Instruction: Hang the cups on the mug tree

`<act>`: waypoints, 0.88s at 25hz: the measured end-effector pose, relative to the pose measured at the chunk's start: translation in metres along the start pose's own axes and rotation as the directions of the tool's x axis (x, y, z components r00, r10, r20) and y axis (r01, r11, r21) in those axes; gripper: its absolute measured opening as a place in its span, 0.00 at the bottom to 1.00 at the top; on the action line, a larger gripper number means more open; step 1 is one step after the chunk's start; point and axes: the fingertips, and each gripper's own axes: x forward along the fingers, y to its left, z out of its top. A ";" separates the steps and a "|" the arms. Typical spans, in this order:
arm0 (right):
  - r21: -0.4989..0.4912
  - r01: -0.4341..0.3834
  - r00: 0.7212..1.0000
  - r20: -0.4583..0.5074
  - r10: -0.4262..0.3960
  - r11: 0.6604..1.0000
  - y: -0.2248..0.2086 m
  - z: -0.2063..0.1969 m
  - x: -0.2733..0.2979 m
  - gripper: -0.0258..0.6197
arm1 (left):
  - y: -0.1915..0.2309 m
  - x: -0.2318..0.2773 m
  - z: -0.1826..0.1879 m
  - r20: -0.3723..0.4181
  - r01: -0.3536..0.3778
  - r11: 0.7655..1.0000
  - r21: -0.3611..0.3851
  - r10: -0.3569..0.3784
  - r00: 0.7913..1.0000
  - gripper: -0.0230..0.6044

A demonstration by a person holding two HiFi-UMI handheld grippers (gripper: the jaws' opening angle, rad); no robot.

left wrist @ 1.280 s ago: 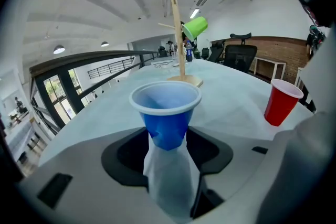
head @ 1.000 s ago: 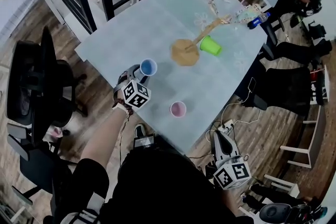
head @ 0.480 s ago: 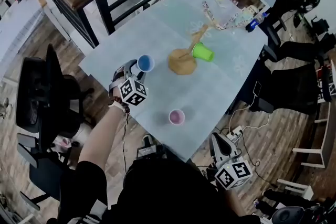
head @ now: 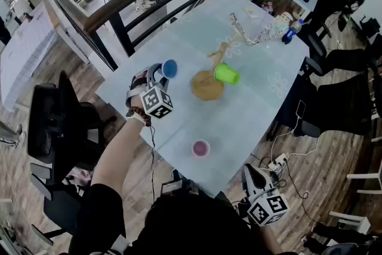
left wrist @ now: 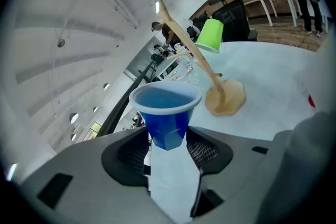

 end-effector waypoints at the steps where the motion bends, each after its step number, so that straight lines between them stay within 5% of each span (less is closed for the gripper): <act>1: 0.009 0.002 1.000 0.001 -0.002 1.000 -0.004 0.000 0.000 0.09 | 0.003 0.003 0.006 0.000 -0.009 1.000 0.022 0.009 1.000 0.41; 12: 0.084 0.057 0.998 0.018 -0.059 0.995 -0.044 0.007 0.006 0.09 | 0.027 0.046 0.064 0.008 -0.053 0.989 0.141 0.052 0.999 0.41; 22: 0.189 0.060 0.998 0.005 -0.062 0.980 -0.070 0.002 0.026 0.09 | 0.015 0.082 0.090 -0.006 -0.047 0.946 0.320 0.052 0.999 0.41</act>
